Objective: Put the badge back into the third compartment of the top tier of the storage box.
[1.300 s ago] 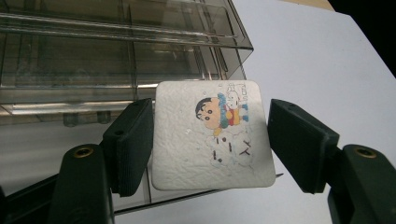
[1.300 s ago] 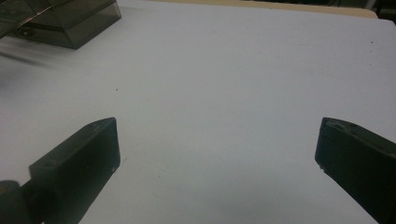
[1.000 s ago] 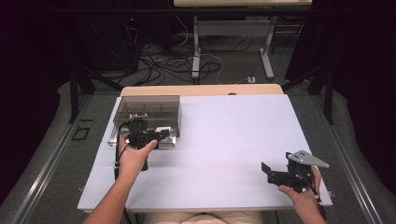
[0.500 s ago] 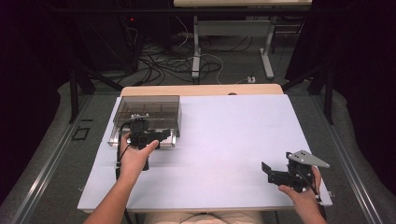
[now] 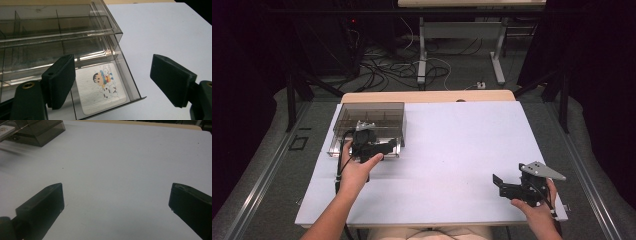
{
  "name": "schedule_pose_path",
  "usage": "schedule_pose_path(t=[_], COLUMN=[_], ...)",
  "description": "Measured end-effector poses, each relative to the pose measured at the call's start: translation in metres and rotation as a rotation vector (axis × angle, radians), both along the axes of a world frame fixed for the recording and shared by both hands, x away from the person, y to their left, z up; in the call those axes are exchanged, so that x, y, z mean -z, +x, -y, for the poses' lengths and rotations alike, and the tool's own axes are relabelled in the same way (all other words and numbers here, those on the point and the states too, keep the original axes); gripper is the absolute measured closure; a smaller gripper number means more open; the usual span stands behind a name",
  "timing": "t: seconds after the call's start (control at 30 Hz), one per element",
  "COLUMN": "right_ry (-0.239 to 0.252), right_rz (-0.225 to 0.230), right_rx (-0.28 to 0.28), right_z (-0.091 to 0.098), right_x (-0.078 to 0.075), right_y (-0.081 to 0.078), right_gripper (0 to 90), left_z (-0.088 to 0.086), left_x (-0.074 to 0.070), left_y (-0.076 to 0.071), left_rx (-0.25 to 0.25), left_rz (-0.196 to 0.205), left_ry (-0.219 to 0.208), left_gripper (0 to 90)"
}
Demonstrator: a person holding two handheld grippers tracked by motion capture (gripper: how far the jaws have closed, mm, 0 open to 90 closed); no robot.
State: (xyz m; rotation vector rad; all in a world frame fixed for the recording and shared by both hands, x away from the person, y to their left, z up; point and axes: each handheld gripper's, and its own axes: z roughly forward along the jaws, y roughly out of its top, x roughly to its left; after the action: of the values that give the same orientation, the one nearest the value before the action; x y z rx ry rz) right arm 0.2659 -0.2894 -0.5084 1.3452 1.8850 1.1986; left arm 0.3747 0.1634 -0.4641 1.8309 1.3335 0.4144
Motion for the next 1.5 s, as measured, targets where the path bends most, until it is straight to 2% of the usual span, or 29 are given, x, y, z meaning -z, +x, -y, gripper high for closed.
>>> schedule_pose_path(t=[0.03,0.17,0.27,0.47,0.67,0.77,0.9,1.13,1.27,1.37,1.4,1.5], right_ry=[0.0,0.007,0.002,0.004,0.0,0.01,0.007,0.008,0.009,0.001,0.001,0.004], right_rz=[0.0,-0.007,-0.014,-0.002,-0.01,-0.002,-0.011,-0.013,-0.023,-0.021,-0.02,-0.017], right_rx=[0.0,0.009,0.013,0.008,0.014,0.015,0.014,0.022,0.02,0.016,0.012,0.022], right_z=[0.0,0.0,0.001,0.001,0.001,0.0,0.001,-0.001,-0.001,0.0,0.0,0.0], right_x=[0.0,0.0,0.0,0.0,0.0,0.001,0.001,0.002,0.002,0.001,0.002,0.001], right_y=[0.0,-0.001,-0.001,-0.002,-0.002,-0.001,-0.001,0.0,-0.001,-0.001,-0.001,-0.002], right_gripper=[0.0,0.0,0.0,0.0,0.0,0.0,0.0,0.0,0.0,0.0,0.0,0.0], left_z=[0.001,0.002,0.003,0.005,0.006,0.005,0.002,-0.006,-0.012,-0.018,-0.019,-0.026], left_x=[-0.001,-0.005,-0.007,-0.01,-0.012,-0.014,-0.019,-0.028,-0.03,-0.031,-0.032,-0.032], left_y=[-0.001,-0.005,-0.008,-0.012,-0.018,-0.023,-0.029,-0.042,-0.047,-0.052,-0.054,-0.059], left_rx=[0.0,0.024,0.044,0.071,0.092,0.099,0.098,0.134,0.142,0.15,0.148,0.158], left_rz=[0.012,0.046,0.069,0.105,0.095,0.109,0.132,0.175,0.188,0.197,0.193,0.194], left_ry=[-0.002,0.036,0.079,0.098,0.098,0.109,0.105,0.087,0.059,0.067,0.057,0.072], left_gripper=[20.1,17.4,16.2,14.9,12.8,12.0,7.6,2.7,0.6,0.6,0.6,0.6])
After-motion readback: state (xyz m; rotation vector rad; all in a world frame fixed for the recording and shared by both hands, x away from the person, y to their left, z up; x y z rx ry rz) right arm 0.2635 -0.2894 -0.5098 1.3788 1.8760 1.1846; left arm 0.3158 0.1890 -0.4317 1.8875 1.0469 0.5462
